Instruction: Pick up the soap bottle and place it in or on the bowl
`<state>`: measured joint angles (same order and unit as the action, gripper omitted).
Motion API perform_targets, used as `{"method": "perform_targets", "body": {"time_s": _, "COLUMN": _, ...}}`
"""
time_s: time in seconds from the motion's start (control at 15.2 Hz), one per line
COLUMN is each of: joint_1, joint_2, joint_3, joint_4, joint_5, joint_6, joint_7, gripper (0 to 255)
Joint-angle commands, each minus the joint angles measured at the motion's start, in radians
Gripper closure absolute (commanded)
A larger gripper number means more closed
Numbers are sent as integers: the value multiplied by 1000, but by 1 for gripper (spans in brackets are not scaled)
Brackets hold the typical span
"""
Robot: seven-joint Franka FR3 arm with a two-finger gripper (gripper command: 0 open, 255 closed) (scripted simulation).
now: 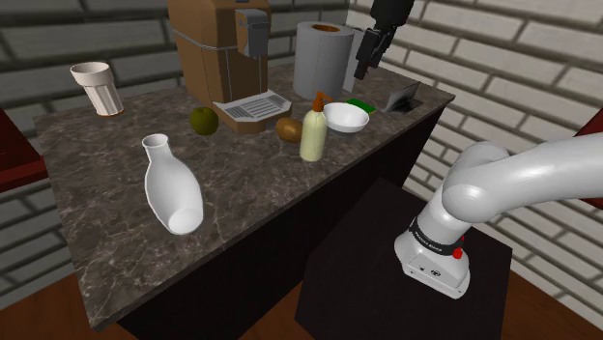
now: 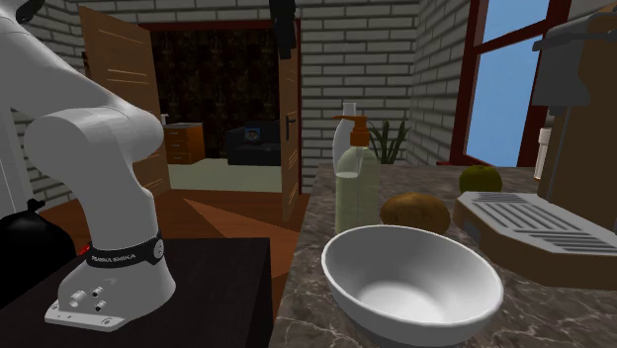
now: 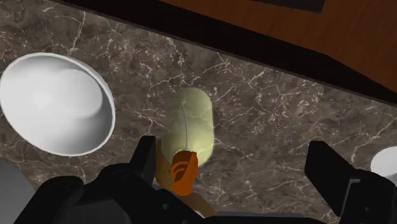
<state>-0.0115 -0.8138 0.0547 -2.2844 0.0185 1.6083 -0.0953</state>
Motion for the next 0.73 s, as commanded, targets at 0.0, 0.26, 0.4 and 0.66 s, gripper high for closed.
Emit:
{"method": "perform_targets", "body": {"time_s": 0.0, "joint_1": 0, "joint_2": 0, "joint_3": 0, "joint_4": 0, "joint_5": 0, "joint_6": 0, "joint_7": 0, "gripper": 0}}
{"method": "perform_targets", "body": {"time_s": 0.26, "joint_1": -7, "joint_2": 143, "joint_3": -6, "joint_4": 20, "joint_5": -8, "joint_6": 83, "joint_7": -12, "gripper": 0}}
{"method": "perform_targets", "body": {"time_s": 0.4, "joint_1": -11, "joint_2": 218, "joint_3": -9, "joint_4": 37, "joint_5": -12, "joint_6": 120, "joint_7": -17, "gripper": 0}}
{"method": "perform_targets", "body": {"time_s": 0.66, "joint_1": -18, "joint_2": 371, "joint_3": -13, "joint_4": 85, "joint_5": -19, "joint_6": 186, "joint_7": -26, "gripper": 0}}
